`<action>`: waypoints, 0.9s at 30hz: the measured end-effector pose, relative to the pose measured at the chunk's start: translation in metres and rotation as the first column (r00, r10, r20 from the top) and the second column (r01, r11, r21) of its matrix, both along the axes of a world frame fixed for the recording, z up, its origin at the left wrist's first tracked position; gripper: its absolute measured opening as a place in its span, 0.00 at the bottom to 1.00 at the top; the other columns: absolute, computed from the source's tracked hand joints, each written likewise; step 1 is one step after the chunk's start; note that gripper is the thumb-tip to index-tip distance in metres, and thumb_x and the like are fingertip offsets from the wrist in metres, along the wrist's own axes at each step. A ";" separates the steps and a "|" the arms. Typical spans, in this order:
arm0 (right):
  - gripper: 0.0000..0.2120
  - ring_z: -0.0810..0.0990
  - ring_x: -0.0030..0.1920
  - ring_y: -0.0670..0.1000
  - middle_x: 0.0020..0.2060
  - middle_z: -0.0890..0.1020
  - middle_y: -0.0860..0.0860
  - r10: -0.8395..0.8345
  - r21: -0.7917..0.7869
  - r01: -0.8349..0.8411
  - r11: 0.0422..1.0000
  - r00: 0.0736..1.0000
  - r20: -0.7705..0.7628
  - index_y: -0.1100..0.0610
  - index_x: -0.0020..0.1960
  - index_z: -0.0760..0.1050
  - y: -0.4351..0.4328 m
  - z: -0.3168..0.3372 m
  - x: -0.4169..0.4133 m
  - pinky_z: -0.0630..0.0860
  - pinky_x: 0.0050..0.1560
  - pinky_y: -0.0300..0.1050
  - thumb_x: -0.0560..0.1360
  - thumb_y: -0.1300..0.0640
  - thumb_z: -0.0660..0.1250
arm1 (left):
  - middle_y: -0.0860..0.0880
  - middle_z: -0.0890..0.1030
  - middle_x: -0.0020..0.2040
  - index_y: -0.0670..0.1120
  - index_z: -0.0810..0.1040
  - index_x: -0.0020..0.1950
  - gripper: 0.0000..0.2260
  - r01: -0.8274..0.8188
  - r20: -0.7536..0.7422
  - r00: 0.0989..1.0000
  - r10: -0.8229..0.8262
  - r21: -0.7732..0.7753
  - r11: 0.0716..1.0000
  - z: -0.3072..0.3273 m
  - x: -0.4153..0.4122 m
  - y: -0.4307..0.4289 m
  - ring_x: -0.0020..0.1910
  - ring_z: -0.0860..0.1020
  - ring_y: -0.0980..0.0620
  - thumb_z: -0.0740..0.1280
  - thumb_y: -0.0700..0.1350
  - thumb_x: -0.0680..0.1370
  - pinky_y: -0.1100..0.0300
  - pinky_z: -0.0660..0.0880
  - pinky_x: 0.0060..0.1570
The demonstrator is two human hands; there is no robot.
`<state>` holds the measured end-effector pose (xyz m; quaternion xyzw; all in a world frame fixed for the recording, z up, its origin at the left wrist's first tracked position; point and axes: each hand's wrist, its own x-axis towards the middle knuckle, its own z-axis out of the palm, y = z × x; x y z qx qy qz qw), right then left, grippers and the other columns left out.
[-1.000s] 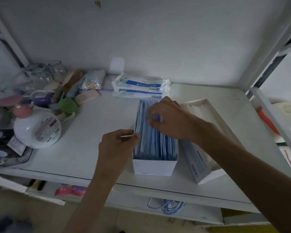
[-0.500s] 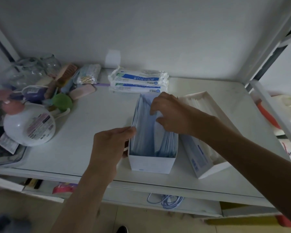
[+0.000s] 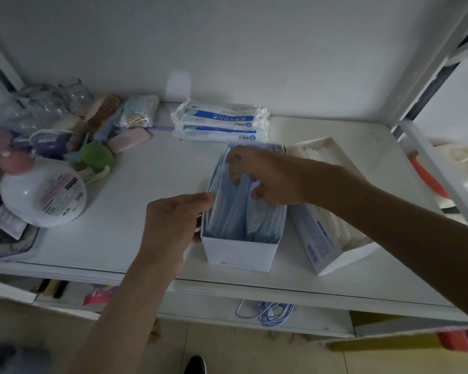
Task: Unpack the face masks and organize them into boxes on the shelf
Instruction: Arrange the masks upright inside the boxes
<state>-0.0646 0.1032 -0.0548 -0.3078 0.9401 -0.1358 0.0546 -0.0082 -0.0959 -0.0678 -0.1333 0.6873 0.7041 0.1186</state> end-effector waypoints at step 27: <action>0.06 0.80 0.45 0.55 0.41 0.84 0.58 0.062 -0.006 -0.065 0.998 0.969 -0.238 0.64 0.37 0.82 0.016 0.019 0.026 0.74 0.51 0.41 0.70 0.67 0.66 | 0.43 0.82 0.32 0.48 0.83 0.34 0.07 -0.117 -0.187 0.979 0.079 -0.201 0.973 -0.018 0.004 0.005 0.33 0.75 0.54 0.75 0.49 0.69 0.59 0.74 0.39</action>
